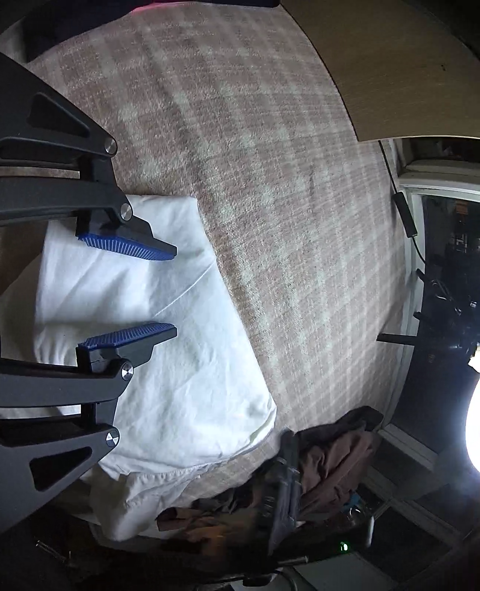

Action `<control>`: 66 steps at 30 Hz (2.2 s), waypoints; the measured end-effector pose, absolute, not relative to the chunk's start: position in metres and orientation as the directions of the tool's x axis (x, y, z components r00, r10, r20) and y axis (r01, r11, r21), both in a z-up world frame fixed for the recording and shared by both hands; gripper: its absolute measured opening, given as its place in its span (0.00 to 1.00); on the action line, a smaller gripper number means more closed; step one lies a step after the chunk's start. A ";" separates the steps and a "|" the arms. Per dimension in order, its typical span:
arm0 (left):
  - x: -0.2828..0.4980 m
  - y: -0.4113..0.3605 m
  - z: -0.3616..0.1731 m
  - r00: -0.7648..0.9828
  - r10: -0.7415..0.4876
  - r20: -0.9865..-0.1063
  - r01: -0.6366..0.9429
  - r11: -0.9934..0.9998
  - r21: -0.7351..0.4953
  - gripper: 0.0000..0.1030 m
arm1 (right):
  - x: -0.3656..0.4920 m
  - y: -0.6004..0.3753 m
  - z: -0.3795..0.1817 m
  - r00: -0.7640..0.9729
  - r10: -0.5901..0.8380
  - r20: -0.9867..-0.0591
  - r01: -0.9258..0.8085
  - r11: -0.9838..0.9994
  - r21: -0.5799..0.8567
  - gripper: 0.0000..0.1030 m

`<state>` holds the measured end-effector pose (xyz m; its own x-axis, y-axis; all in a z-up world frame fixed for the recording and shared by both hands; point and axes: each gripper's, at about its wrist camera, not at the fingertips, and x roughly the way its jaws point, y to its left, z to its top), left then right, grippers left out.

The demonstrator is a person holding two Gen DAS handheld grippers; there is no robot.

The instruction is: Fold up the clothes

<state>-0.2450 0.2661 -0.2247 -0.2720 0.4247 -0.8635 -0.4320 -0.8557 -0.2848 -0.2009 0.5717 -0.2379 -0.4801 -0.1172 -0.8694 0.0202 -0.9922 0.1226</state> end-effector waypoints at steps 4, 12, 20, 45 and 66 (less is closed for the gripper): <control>-0.242 0.271 -0.227 -0.274 0.414 -0.868 -0.444 -0.855 -0.267 0.35 | -0.211 0.572 -0.243 -0.440 -0.272 -0.856 0.043 -0.958 0.282 0.23; -0.233 0.268 -0.231 -0.285 0.413 -0.865 -0.484 -0.841 -0.242 0.39 | -0.221 0.605 -0.274 -0.329 -0.483 -0.812 -0.062 -0.847 0.529 0.27; -0.232 0.273 -0.232 -0.288 0.406 -0.867 -0.498 -0.837 -0.226 0.42 | -0.249 0.577 -0.294 -0.147 -0.516 -0.844 0.013 -0.854 0.520 0.27; -0.232 0.275 -0.229 -0.284 0.412 -0.866 -0.525 -0.823 -0.219 0.52 | -0.195 0.543 -0.233 -0.421 -0.375 -0.826 0.100 -0.924 0.369 0.18; -0.186 0.275 -0.234 -0.245 0.346 -0.906 -0.450 -0.868 -0.209 0.51 | -0.081 0.448 -0.277 -0.255 -0.196 -0.947 0.308 -0.945 0.113 0.41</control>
